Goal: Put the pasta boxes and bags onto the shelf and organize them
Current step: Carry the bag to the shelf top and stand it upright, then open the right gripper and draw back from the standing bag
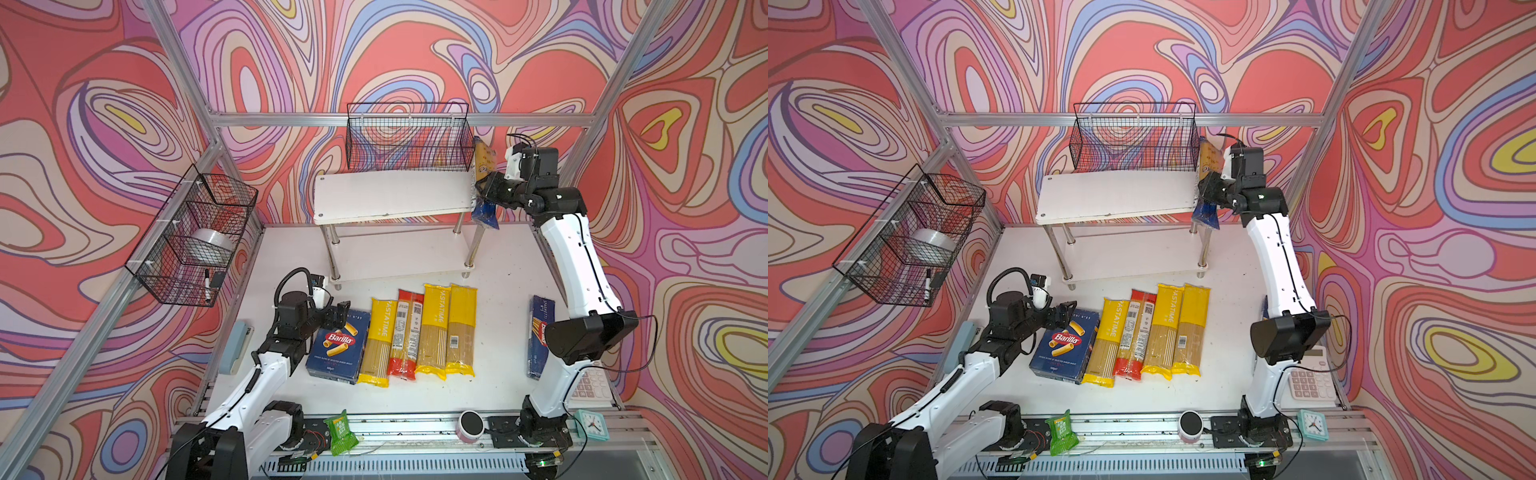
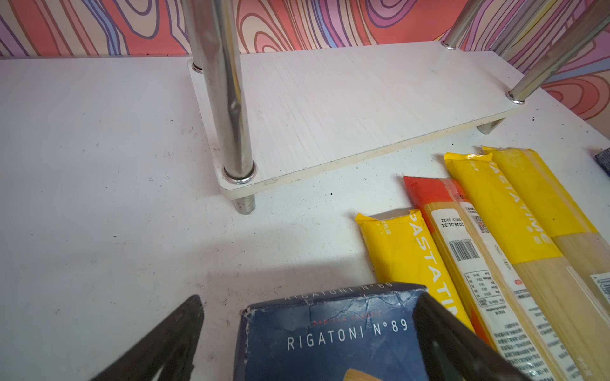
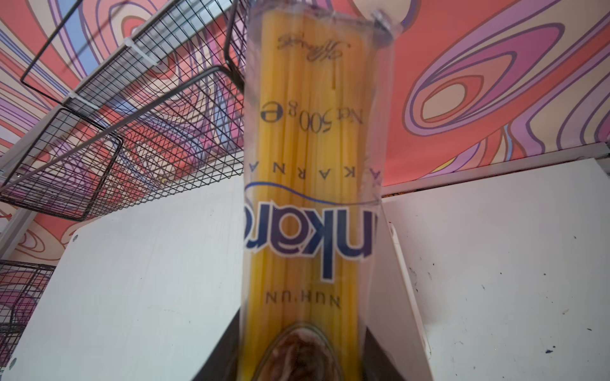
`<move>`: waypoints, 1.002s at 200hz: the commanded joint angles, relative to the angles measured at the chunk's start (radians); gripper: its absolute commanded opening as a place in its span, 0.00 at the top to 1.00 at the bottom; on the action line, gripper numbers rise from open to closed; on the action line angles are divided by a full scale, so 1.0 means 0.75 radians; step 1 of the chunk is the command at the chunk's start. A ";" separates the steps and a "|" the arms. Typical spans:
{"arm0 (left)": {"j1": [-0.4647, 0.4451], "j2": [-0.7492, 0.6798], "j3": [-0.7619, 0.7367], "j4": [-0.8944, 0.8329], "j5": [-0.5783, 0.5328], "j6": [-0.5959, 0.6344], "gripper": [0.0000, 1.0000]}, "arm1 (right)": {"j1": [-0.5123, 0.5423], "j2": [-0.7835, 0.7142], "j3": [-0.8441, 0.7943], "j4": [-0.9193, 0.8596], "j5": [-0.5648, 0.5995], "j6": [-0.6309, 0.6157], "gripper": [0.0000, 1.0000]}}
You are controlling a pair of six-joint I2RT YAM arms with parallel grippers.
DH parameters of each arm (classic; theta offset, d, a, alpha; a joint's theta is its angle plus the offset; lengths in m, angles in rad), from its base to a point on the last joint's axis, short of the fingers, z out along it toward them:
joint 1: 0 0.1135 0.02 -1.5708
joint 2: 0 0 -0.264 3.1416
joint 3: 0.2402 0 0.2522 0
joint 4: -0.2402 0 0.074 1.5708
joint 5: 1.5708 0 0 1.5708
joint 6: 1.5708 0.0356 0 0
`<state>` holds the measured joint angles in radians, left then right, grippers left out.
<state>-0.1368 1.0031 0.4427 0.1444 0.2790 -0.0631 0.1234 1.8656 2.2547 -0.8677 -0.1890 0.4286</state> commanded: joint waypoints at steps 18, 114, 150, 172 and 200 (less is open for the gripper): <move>0.003 -0.002 0.016 -0.032 -0.010 0.017 0.00 | 0.005 -0.058 0.011 0.078 -0.017 -0.035 0.48; 0.002 -0.001 0.017 -0.034 -0.010 0.016 0.00 | -0.086 -0.238 -0.149 0.057 0.010 -0.121 0.34; 0.003 -0.008 0.013 -0.031 -0.018 0.013 0.00 | -0.128 -0.396 -0.427 0.172 -0.006 -0.136 0.33; 0.004 -0.005 0.014 -0.033 -0.016 0.014 0.00 | -0.135 -0.533 -0.651 0.302 0.002 -0.149 0.29; 0.003 -0.004 0.017 -0.033 -0.014 0.017 0.00 | -0.140 -0.668 -0.871 0.398 0.057 -0.163 0.25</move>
<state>-0.1368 1.0031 0.4427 0.1406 0.2749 -0.0631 0.0265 1.4509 1.7046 -0.6846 -0.1757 0.3294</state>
